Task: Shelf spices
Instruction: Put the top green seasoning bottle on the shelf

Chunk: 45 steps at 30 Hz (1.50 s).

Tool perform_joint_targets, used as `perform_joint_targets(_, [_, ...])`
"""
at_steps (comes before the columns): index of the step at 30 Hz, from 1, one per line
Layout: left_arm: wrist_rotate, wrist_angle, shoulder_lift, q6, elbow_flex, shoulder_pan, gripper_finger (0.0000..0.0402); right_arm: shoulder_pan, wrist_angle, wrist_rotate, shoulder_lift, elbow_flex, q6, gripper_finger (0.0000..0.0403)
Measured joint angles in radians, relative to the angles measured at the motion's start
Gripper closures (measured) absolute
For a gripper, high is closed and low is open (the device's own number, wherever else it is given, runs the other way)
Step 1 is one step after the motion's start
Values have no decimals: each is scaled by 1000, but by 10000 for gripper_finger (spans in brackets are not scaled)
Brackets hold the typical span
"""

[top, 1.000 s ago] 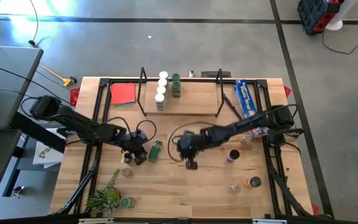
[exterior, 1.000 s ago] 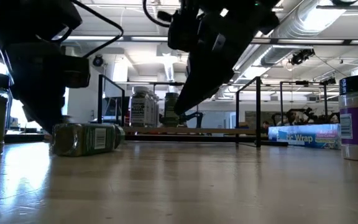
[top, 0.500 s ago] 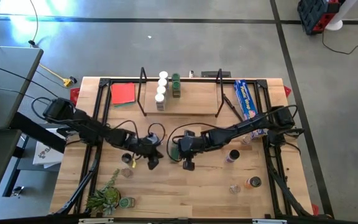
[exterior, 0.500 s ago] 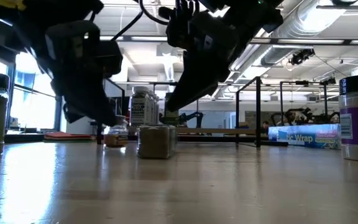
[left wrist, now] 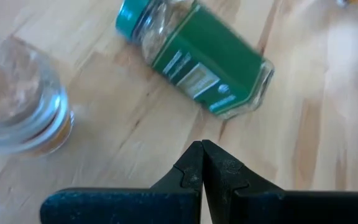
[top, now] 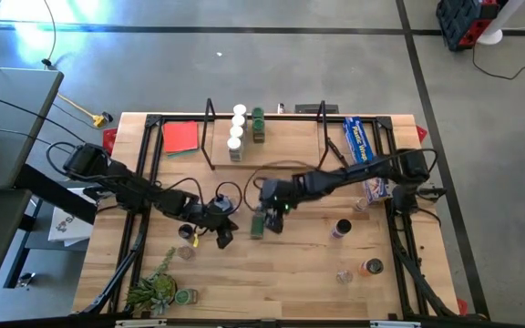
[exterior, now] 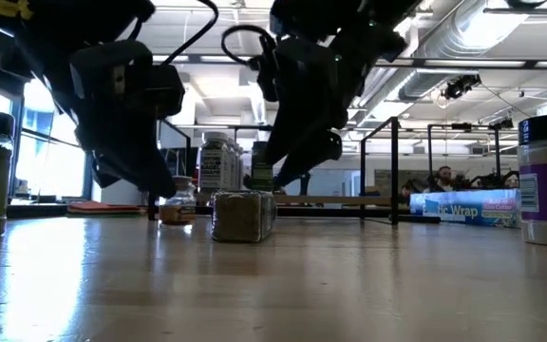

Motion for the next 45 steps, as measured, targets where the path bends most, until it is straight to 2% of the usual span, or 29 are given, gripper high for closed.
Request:
perform_joint_targets(4, [-53,100,38,2,0,-11,402,-89,-52,-135,-2,4,15,71])
perform_joint_targets(7, [-77,188,95,7,2,-12,402,-115,-26,-206,-2,-53,80,53])
perform_joint_targets(12, [-118,294,195,-13,1,-1,402,-64,171,-209,0,-149,239,50])
perform_joint_targets(16, [-124,391,263,-18,1,19,402,-24,326,-161,13,-172,334,50])
perform_joint_targets(22, [-119,452,333,-15,31,43,401,-8,373,-78,77,-174,403,50])
perform_joint_targets(25, [-109,454,356,-3,62,43,401,-7,388,-70,90,-174,395,53])
perform_joint_targets(28, [-106,427,358,8,82,39,401,0,395,-55,96,-173,352,74])
perform_joint_targets(36, [-148,272,237,9,82,13,401,59,392,68,94,-169,228,213])
perform_joint_targets(45, [-290,-10,-66,61,83,-89,402,139,392,257,50,-180,35,214])
